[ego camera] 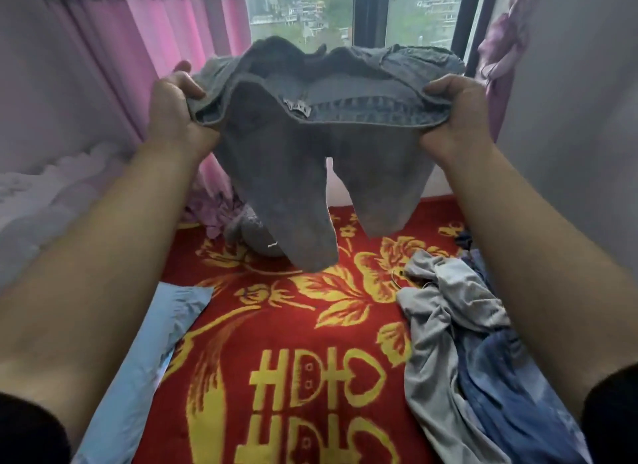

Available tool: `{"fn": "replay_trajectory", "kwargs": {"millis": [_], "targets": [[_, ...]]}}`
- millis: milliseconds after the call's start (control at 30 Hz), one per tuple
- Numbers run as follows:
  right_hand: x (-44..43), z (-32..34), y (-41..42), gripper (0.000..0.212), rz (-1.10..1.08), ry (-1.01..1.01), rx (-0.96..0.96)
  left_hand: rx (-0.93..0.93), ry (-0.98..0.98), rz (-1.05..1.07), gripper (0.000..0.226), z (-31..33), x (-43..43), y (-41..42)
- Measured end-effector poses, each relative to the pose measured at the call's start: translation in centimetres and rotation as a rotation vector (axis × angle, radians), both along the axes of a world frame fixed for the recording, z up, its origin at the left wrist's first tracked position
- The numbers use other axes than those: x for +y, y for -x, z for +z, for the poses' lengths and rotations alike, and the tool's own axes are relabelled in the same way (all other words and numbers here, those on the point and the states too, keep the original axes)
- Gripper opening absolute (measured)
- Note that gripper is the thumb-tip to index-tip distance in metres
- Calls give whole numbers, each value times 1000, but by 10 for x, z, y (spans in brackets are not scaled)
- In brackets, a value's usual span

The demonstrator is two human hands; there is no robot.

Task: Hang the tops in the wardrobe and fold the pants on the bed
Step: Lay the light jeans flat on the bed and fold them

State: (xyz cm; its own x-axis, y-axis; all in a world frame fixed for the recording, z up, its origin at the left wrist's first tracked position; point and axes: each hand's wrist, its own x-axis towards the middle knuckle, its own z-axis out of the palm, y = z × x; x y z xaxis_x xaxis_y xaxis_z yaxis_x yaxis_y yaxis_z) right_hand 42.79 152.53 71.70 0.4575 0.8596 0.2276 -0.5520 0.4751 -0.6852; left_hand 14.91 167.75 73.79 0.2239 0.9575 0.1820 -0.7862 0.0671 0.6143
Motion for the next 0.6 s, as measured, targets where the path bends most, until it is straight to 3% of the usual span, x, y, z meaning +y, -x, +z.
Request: {"fn": "replay_trajectory", "kwargs": {"millis": [67, 133, 200, 300, 333, 400, 500, 600], "targets": [[-4, -24, -4, 63, -2, 59, -13, 140, 77, -24, 39, -27, 4, 10], [-9, -65, -3, 71, 35, 175, -34, 373, 107, -95, 44, -76, 11, 20], [-16, -120, 0, 77, 49, 361, -22, 597, 148, -184, 38, -143, 5, 27], [-27, -239, 5, 65, -14, 720, -13, 863, 376, -225, 29, -268, -19, 40], [-33, -285, 9, 59, -27, 849, -35, 960, 465, -158, 34, -315, -27, 47], [-50, -379, 20, 46, -77, 1081, -3, 1150, 630, -27, 67, -402, -56, 61], [-95, -509, 50, 34, -101, 1317, 64, 1237, 852, -18, 85, -520, -117, 83], [-152, -608, 83, 34, -56, 1469, 110, 1285, 1022, -34, 65, -613, -179, 113]]}}
